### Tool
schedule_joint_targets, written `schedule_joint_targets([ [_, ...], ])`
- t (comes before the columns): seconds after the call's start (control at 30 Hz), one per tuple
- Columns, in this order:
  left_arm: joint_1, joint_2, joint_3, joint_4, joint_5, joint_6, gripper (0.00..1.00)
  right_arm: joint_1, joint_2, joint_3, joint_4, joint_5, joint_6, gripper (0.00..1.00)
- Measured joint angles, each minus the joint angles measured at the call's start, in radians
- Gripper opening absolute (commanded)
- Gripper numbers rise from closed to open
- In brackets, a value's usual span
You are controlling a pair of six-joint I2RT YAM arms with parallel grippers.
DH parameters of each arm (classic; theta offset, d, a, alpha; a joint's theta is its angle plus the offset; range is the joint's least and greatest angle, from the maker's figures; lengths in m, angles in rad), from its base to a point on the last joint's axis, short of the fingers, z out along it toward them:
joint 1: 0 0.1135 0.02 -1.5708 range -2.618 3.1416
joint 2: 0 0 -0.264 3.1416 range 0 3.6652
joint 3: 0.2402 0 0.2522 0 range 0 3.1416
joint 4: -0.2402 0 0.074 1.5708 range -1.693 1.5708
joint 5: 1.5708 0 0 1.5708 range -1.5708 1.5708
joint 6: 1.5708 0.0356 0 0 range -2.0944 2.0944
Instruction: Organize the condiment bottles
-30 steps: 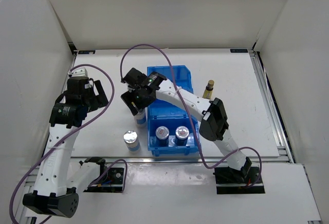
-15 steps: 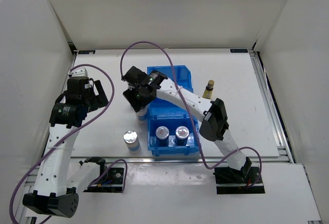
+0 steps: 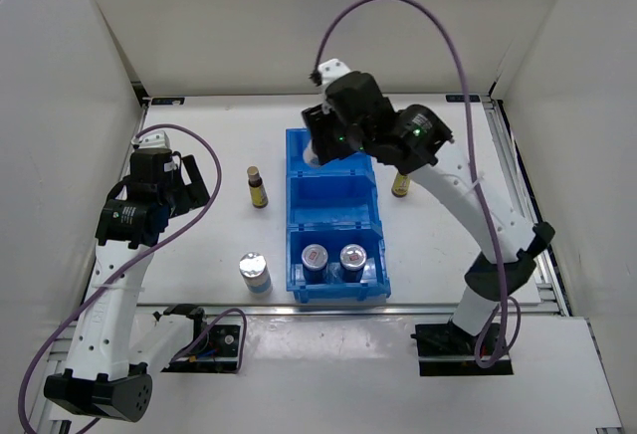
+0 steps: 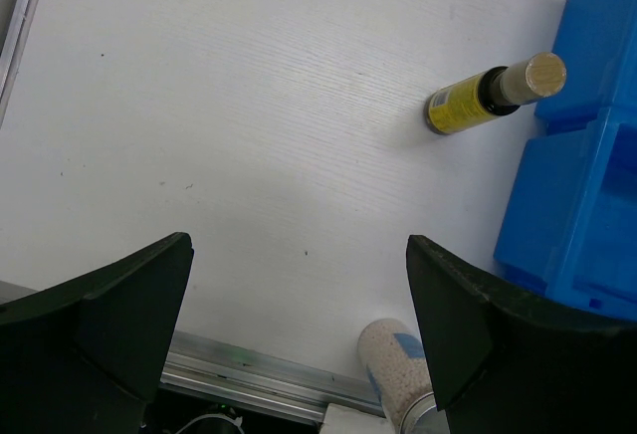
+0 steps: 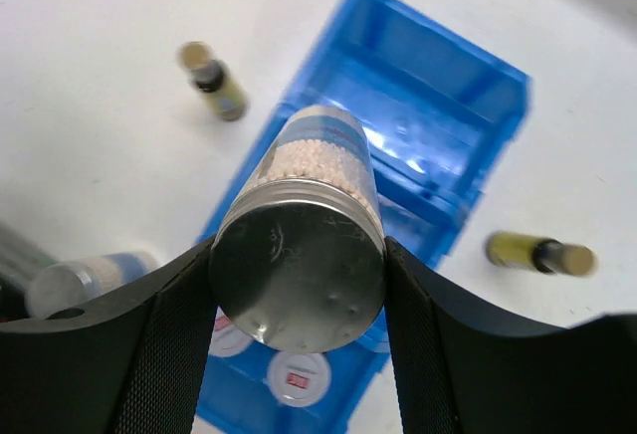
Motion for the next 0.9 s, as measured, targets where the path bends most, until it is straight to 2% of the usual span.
schedule_joint_targets([
  [0.23, 0.0, 0.0, 0.0, 0.0, 0.0, 0.0, 1.0, -0.172, -0.058, -0.262, 0.003, 0.003, 0.025, 0.0],
  [0.4, 0.0, 0.0, 0.0, 0.0, 0.002, -0.003, 1.0, -0.228, -0.056, -0.446, 0.008, -0.051, 0.049, 0.0],
  [0.9, 0.0, 0.0, 0.0, 0.0, 0.06, -0.004, 1.0, -0.271, -0.05, -0.659, 0.195, -0.155, 0.085, 0.0],
])
